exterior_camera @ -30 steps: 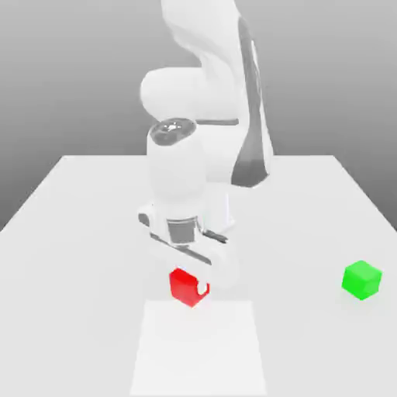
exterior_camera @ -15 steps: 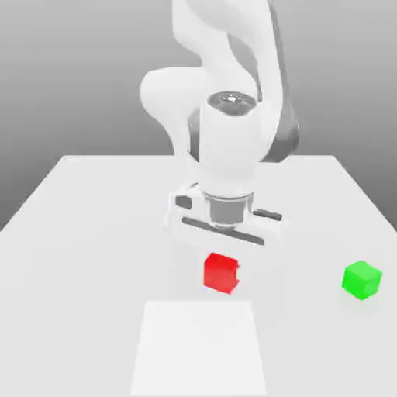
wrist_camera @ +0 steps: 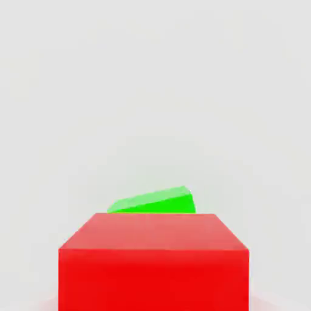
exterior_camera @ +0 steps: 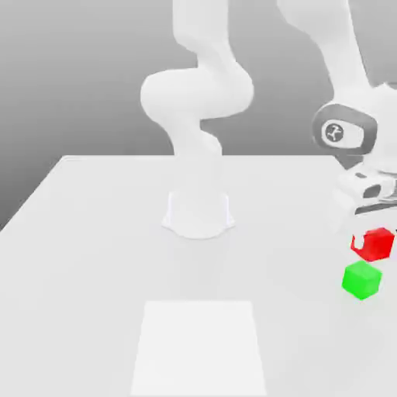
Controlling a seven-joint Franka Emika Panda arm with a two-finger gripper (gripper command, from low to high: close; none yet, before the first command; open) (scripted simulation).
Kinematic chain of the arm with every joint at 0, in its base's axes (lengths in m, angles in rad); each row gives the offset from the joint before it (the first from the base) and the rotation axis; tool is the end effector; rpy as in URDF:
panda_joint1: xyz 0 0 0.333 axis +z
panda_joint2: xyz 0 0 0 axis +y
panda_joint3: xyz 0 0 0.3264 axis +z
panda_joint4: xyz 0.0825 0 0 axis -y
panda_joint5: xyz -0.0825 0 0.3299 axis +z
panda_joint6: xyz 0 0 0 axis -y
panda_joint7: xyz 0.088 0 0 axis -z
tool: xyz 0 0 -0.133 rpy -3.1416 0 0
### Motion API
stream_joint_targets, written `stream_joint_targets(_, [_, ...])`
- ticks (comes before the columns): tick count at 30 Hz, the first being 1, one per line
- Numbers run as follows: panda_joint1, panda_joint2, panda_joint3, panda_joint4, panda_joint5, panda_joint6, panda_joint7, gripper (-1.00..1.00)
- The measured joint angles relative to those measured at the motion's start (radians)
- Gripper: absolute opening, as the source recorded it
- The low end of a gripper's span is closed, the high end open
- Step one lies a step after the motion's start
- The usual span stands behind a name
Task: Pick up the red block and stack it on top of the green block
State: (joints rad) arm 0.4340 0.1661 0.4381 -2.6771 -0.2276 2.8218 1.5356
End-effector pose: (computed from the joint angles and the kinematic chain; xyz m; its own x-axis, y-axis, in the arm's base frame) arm 0.2439 0.3138 0.2221 0.8994 -0.4372 0.0012 -0.4372 -0.8994 -0.0015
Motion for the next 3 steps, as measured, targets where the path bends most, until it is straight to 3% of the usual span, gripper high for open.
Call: stream_joint_targets(3, [0.0, 0.0, 0.0, 0.0, 0.0, 0.0, 0.0, 1.0])
